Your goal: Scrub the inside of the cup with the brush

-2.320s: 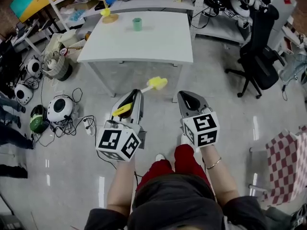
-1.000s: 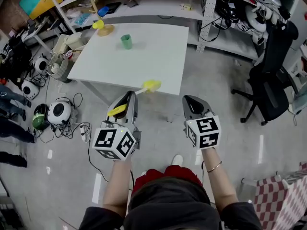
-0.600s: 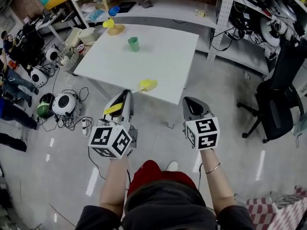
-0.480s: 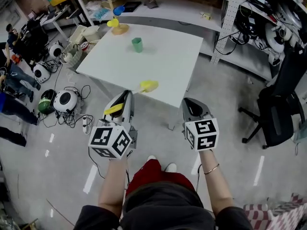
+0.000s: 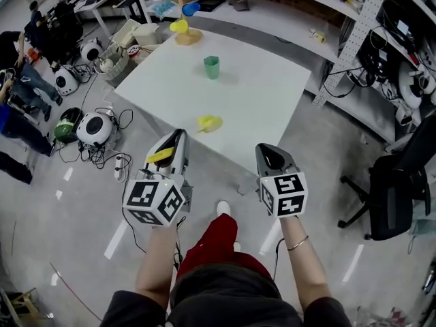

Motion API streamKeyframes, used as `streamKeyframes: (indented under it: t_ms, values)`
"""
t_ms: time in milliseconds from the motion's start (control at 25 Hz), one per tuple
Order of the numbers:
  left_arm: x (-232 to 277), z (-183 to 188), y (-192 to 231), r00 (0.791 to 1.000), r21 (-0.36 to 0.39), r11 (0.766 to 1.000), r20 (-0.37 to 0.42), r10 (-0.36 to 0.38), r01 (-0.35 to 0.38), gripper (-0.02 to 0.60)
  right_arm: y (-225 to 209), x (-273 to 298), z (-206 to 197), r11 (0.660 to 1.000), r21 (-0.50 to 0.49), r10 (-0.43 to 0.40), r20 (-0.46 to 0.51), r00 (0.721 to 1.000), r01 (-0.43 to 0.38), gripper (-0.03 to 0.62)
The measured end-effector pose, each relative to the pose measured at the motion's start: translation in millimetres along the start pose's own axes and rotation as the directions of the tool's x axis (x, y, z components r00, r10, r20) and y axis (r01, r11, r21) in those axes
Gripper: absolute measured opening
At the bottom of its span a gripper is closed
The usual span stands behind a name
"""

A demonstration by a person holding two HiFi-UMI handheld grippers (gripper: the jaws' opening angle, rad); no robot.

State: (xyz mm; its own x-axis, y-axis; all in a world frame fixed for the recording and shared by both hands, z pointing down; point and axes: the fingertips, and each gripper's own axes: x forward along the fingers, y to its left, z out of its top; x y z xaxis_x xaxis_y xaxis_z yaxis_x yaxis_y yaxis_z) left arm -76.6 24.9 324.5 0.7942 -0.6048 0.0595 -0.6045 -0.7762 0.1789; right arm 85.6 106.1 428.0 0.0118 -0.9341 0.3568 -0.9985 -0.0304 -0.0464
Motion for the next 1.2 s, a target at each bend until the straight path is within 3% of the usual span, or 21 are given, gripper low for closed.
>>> streamKeyframes:
  t_ms: [640,1200]
  values:
    - [127,4,107,0.997,-0.064,0.995,-0.009,0.073,-0.073,0.038,-34,180,52,0.996,-0.029,0.085,-0.048,0.995,-0.087,0.020]
    - [174,13,172,0.992,-0.100,0.987,0.019,0.125,-0.123,0.038,-42,308,73,0.992,-0.049,0.114,-0.106,0.988,-0.119,0.029]
